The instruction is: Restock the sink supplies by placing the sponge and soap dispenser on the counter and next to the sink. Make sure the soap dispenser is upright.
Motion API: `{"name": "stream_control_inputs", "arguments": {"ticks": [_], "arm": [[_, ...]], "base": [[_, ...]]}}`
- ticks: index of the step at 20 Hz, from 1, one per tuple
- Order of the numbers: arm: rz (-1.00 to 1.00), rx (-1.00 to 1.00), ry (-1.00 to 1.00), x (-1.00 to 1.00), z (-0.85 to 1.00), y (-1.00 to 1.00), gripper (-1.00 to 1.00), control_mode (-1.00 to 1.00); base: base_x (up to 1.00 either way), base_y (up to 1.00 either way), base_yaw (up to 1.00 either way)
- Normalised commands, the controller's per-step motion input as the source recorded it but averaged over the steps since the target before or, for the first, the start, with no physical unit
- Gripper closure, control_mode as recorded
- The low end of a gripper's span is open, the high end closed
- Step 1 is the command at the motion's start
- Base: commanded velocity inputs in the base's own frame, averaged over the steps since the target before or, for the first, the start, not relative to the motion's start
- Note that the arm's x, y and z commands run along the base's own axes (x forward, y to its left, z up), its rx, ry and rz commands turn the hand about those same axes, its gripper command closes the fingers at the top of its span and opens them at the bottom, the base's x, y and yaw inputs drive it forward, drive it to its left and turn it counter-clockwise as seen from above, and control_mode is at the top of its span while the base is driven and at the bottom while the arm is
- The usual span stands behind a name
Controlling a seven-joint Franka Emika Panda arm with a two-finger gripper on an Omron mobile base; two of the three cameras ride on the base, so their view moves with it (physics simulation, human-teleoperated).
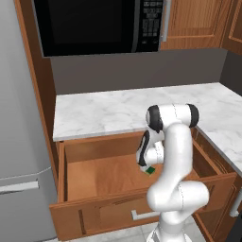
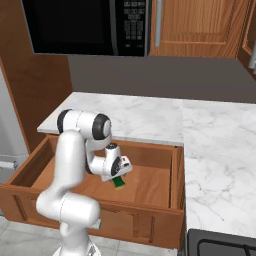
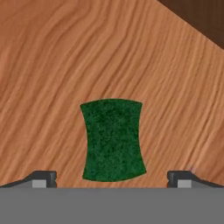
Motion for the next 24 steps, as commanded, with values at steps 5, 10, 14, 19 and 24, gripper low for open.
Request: {"name": "stream_control_inputs", "arguments": {"ticks": [5,10,14,19,24], "arm": [[0.0,0.0,0.0,0.24,-0.32,0.0,-1.0,-1.0],[0.0,0.0,0.0,0.17,-0.29,0.0,-1.0,-1.0],[0.0,0.0,0.0,0.16,-0.27,0.0,-1.0,-1.0],[0.0,0.0,0.0,0.06,-0.23,0.0,-1.0,-1.0],[0.0,0.0,0.0,0.0,-0.24,0.0,-1.0,-1.0]], "base": [[0.0,0.0,0.0],[0.0,0.0,0.0],[0.0,0.0,0.0],[0.0,0.0,0.0],[0.0,0.0,0.0]]}}
